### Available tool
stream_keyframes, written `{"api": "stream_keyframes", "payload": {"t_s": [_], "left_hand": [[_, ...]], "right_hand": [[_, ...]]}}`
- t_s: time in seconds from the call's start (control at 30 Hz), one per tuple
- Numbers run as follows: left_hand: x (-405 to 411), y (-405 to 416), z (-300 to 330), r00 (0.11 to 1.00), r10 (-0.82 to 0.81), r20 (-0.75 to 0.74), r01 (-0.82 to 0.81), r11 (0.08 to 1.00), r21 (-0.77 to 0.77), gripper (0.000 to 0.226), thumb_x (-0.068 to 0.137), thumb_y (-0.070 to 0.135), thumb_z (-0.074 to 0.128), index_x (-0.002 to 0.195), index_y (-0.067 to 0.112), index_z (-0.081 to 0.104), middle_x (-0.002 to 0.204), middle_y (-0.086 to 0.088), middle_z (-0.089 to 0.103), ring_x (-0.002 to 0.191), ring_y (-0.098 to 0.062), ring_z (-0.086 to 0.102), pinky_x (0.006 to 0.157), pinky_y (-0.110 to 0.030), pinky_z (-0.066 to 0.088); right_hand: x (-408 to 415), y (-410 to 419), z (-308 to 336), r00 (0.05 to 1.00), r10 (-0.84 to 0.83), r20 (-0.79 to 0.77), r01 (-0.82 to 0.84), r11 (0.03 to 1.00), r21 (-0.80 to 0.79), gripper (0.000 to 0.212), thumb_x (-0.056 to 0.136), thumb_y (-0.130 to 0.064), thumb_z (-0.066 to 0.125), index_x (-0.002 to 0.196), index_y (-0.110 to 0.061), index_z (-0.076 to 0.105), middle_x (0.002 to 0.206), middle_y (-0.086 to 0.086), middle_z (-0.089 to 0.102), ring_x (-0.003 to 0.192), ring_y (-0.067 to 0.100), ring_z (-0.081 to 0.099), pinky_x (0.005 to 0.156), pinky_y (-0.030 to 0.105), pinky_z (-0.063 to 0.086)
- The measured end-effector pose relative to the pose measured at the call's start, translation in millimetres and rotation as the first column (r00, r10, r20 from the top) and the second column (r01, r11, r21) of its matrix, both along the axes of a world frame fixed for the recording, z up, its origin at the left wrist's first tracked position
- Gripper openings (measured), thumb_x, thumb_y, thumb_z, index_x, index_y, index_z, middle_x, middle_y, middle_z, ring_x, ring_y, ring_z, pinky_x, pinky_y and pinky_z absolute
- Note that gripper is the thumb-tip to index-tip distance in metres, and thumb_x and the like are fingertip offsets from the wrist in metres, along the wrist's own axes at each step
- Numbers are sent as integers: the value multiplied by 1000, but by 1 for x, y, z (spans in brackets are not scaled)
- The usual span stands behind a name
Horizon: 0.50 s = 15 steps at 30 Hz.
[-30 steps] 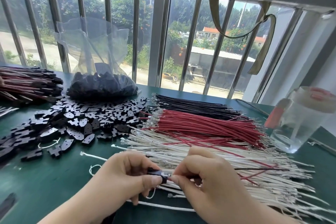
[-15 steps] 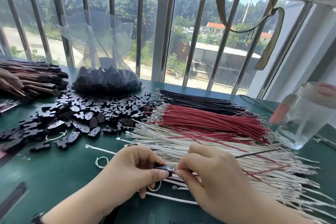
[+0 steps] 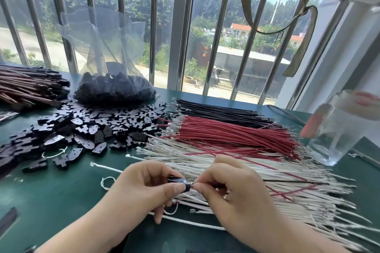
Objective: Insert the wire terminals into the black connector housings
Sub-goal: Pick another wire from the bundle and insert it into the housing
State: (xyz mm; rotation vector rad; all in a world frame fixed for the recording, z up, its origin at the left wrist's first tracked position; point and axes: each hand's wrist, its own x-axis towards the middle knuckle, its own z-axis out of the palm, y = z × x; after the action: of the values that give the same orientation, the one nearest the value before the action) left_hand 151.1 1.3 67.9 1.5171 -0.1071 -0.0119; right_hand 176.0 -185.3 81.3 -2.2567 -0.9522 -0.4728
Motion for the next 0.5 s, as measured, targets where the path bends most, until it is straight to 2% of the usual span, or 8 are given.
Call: {"api": "stream_keyframes", "payload": {"t_s": [0.07, 0.17, 0.23, 0.3, 0.37, 0.4, 0.47, 0.5], "left_hand": [[-1, 1, -1, 1000, -6, -8, 7, 1000, 6, 24, 50, 27, 77, 70, 14, 73, 49, -10, 59, 32, -17, 46, 36, -19, 40], [0, 3, -3, 999, -40, -20, 41, 998, 50, 25, 55, 25, 89, 71, 13, 73, 53, -12, 62, 35, -20, 48, 37, -21, 41], [0, 4, -1, 999, -39, -23, 40, 997, 60, 22, 56, 24, 85, 72, 12, 74, 53, -11, 62, 36, -20, 48, 37, -21, 41], [2, 4, 0, 1000, -17, -15, 18, 997, 75, 23, 55, 25, 85, 72, 14, 74, 51, -8, 62, 36, -18, 48, 37, -20, 40], [3, 4, 0, 1000, 15, -1, -15, 995, 100, 26, 53, 29, 88, 71, 16, 74, 51, -6, 62, 36, -16, 48, 36, -19, 39], [4, 3, 0, 1000, 23, 2, -23, 993, 114, 25, 52, 32, 83, 71, 18, 74, 51, -5, 62, 37, -15, 48, 36, -19, 39], [4, 2, 0, 1000, 23, 9, -24, 990, 138, 27, 51, 35, 76, 72, 19, 73, 51, -4, 62, 37, -14, 48, 37, -19, 40], [3, 2, -1, 1000, 24, 12, -25, 990, 137, 27, 50, 36, 75, 72, 19, 73, 51, -4, 61, 37, -12, 48, 37, -18, 40]], "right_hand": [[2, -1, -1, 1000, 23, -13, -23, 1000, -13, 10, 80, -35, 62, 73, -28, 59, 68, -18, 46, 63, 2, 48, 51, 22, 41], [9, -6, 3, 966, 110, -234, -107, 994, 28, 11, 78, -25, 73, 71, -27, 65, 67, -18, 53, 66, 3, 52, 58, 15, 39], [13, -7, 7, 926, 155, -344, -135, 988, 81, 12, 78, -22, 75, 70, -26, 68, 66, -18, 56, 64, 2, 52, 60, 12, 39], [17, -7, 7, 937, 128, -324, -95, 989, 116, 10, 77, -21, 76, 70, -24, 69, 64, -19, 55, 63, 0, 51, 60, 10, 38], [17, -6, 3, 979, 67, -192, -54, 996, 72, 9, 79, -24, 73, 71, -24, 68, 65, -19, 55, 64, 2, 52, 57, 13, 39], [16, -7, 2, 999, 34, -20, -34, 999, -15, 10, 81, -27, 70, 71, -24, 68, 66, -16, 55, 63, 3, 52, 55, 17, 41], [14, -10, -1, 925, 52, 377, 23, 981, -193, 15, 86, -25, 65, 72, -20, 68, 66, -9, 55, 58, 12, 49, 48, 28, 41], [14, -12, -2, 873, 82, 480, 36, 973, -230, 17, 86, -23, 64, 71, -17, 68, 64, -4, 54, 56, 16, 48, 46, 30, 39]]}}
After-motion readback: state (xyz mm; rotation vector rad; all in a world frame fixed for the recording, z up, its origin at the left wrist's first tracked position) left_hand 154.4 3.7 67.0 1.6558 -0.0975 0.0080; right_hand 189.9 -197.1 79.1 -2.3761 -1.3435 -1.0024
